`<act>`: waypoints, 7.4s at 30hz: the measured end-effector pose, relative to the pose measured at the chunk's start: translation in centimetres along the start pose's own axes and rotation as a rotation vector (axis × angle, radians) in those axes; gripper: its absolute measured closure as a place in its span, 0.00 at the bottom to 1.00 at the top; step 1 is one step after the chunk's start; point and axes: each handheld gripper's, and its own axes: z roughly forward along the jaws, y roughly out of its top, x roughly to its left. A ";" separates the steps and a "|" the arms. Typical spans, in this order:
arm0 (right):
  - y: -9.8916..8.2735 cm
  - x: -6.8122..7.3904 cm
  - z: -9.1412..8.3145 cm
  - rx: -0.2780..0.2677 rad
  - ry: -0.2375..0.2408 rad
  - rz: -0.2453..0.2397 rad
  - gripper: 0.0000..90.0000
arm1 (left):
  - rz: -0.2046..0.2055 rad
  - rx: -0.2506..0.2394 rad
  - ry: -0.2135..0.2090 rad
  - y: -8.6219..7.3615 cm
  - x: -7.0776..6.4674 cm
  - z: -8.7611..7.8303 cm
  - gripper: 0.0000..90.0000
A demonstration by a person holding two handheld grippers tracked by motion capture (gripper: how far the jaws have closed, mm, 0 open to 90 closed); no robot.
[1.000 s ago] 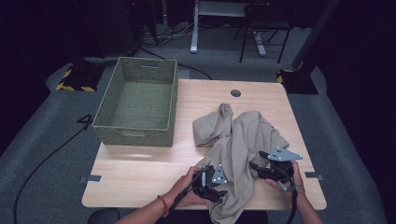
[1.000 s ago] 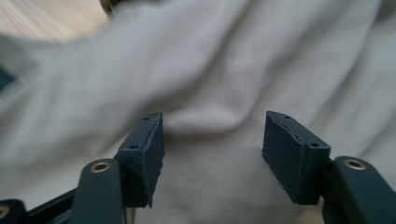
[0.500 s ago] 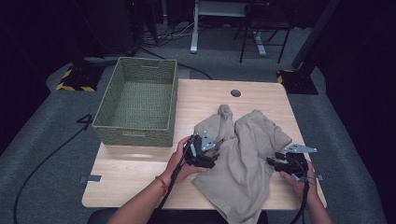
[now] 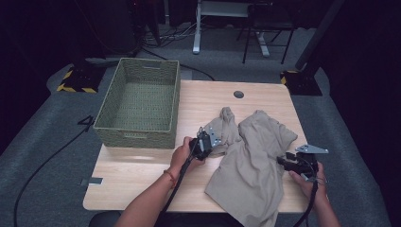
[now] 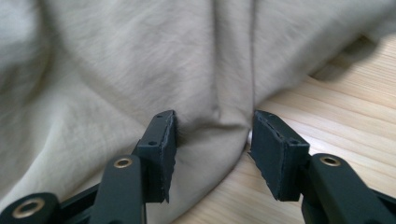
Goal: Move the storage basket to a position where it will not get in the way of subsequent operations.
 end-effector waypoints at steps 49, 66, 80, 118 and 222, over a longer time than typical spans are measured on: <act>4.8 2.2 3.3 0.125 0.087 -0.196 0.87 | -0.056 0.044 -0.273 -7.0 -1.5 -6.2 0.70; 7.7 2.0 0.2 -0.048 0.056 -0.189 0.43 | -0.096 -0.077 -0.152 -4.1 0.7 -8.7 0.30; 15.3 1.8 7.1 0.027 -0.019 -0.104 0.39 | -0.050 0.067 -0.190 -6.4 0.4 -5.0 0.59; 12.4 7.1 -1.5 -0.168 0.107 -0.497 0.94 | -0.033 -0.021 -0.101 -7.4 -0.5 -8.2 0.99; 9.2 4.1 -0.7 -0.072 0.058 -0.348 0.79 | 0.045 -0.313 -0.268 -1.0 -6.1 -12.2 0.94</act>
